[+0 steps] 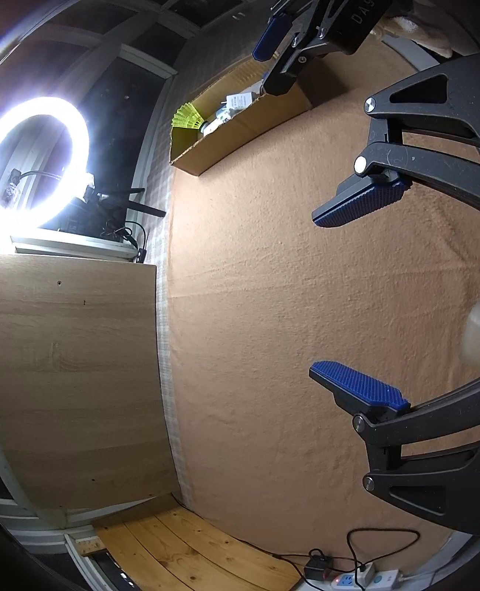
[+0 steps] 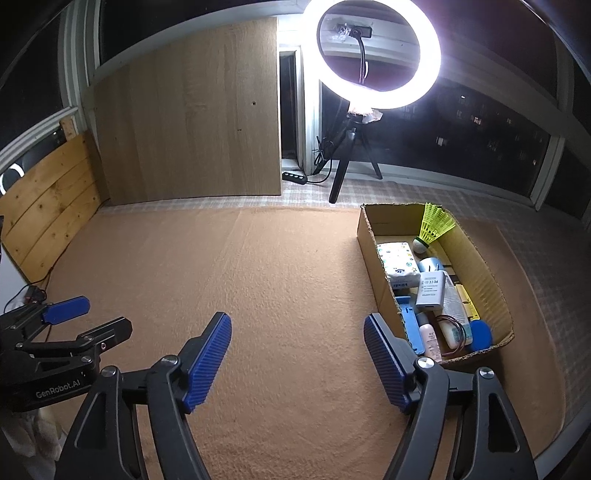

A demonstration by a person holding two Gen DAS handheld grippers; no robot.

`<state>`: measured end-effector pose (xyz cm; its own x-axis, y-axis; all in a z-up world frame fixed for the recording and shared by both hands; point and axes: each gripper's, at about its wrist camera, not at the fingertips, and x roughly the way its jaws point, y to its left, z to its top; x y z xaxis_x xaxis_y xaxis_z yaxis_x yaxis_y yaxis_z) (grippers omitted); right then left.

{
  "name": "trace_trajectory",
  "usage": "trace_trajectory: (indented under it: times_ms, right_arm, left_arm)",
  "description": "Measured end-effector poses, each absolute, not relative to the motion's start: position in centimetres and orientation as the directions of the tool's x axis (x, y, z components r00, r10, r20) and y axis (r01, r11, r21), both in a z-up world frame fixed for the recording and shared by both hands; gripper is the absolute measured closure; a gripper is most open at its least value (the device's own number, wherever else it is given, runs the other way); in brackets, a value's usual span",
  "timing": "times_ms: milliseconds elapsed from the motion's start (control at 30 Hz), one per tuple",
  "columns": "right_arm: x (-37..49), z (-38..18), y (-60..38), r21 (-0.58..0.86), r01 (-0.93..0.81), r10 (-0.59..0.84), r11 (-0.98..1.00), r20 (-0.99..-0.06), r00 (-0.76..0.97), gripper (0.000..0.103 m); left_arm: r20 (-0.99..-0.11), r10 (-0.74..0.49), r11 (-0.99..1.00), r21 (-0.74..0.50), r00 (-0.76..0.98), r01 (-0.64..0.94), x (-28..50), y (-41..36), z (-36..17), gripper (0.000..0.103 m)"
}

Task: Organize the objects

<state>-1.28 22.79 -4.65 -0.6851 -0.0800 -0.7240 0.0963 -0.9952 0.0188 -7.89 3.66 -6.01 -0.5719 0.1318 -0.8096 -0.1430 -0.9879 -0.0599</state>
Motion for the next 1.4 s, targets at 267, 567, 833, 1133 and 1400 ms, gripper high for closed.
trace_trajectory:
  times_ms: [267, 567, 833, 1133, 1400]
  right_arm:
    - [-1.3, -5.3, 22.5, 0.008, 0.097, -0.071, -0.995, -0.735, -0.675, 0.031]
    - [-1.1, -5.3, 22.0, -0.002, 0.102, -0.068, -0.995, -0.734, -0.676, 0.031]
    - [-1.2, -5.6, 22.0, 0.001, 0.097, -0.066, -0.995, -0.738, -0.671, 0.031]
    - [-1.7, -6.0, 22.4, -0.001, 0.091, -0.060, -0.996, -0.746, -0.663, 0.031]
    - [-2.1, -6.3, 22.2, -0.004, 0.098, -0.062, -0.995, -0.750, -0.658, 0.030]
  left_arm:
    - [-0.813, 0.132, -0.988, -0.060, -0.568, -0.143, -7.7, 3.9, -6.2, 0.018]
    - [-0.814, 0.132, -0.988, -0.062, -0.566, -0.141, -7.4, 4.0, -6.4, 0.017]
    - [-0.814, 0.130, -0.989, -0.066, -0.567, -0.133, -7.2, 3.9, -6.5, 0.014]
    - [-0.817, 0.133, -0.989, -0.068, -0.561, -0.135, -7.4, 3.8, -6.7, 0.014]
    - [-0.821, 0.128, -0.989, -0.066, -0.557, -0.131, -8.2, 3.4, -6.9, 0.014]
